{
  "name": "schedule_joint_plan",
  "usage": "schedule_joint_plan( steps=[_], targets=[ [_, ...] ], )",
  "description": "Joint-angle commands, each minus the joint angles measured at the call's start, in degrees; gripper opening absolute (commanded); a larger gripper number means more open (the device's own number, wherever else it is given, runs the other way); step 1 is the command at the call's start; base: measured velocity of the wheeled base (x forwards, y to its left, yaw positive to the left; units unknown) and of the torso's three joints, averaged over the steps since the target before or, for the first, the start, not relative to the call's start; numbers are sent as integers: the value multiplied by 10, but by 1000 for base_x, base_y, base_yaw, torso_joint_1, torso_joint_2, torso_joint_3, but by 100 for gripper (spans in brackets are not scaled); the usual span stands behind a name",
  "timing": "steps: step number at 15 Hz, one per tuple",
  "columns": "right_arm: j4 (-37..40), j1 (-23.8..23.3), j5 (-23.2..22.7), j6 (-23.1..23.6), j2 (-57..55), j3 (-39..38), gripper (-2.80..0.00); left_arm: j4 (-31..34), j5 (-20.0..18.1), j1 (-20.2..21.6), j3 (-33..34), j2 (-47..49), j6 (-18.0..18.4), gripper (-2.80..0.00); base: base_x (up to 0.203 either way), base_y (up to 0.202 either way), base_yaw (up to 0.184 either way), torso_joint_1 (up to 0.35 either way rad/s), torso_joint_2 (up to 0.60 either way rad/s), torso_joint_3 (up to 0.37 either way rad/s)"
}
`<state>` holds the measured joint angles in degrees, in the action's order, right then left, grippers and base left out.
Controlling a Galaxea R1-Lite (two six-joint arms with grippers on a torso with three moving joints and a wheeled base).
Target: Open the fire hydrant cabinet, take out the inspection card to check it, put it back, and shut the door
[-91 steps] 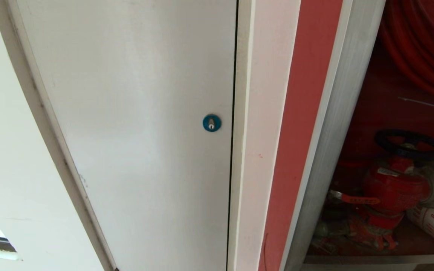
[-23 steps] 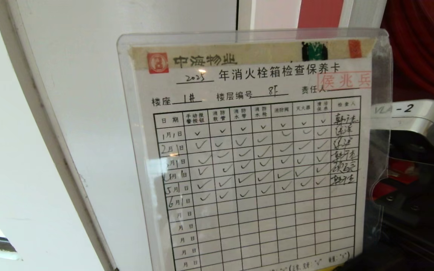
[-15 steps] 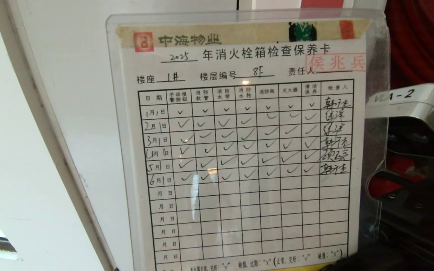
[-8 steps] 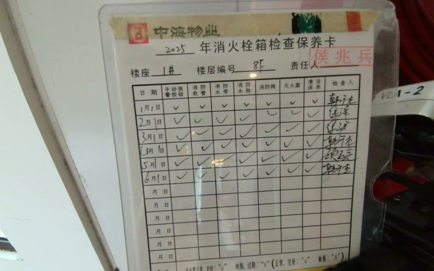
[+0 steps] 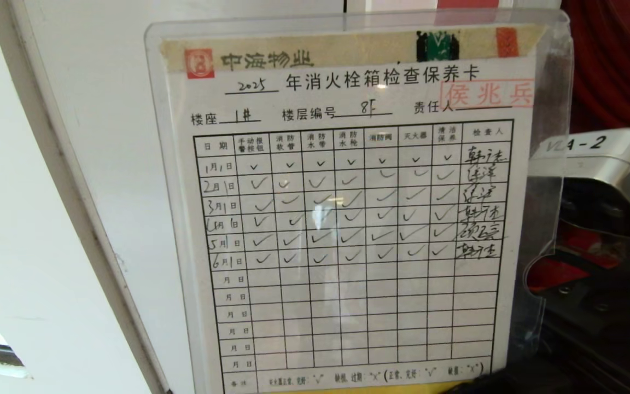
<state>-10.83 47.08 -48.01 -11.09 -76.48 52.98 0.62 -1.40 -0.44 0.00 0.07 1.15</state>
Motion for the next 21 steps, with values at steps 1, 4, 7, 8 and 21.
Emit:
schedule_joint_plan(
  steps=[1,4,7,8,21],
  targets=[
    [-1,0,-2,2,-2,-2,-280,0,0,0,0,0,0,-280,0,0,0,0,0,0],
    [-1,0,-1,2,-2,-2,-280,0,0,0,0,0,0,-280,0,0,0,0,0,0],
    [-1,0,1,1,-1,-2,-280,0,0,0,0,0,0,-280,0,0,0,0,0,0],
    [-1,0,4,2,0,-2,-280,0,0,0,0,0,0,-280,0,0,0,0,0,0],
    [-18,-3,42,-1,7,-2,-280,0,0,0,0,0,0,-280,0,0,0,0,0,0]
  ],
)
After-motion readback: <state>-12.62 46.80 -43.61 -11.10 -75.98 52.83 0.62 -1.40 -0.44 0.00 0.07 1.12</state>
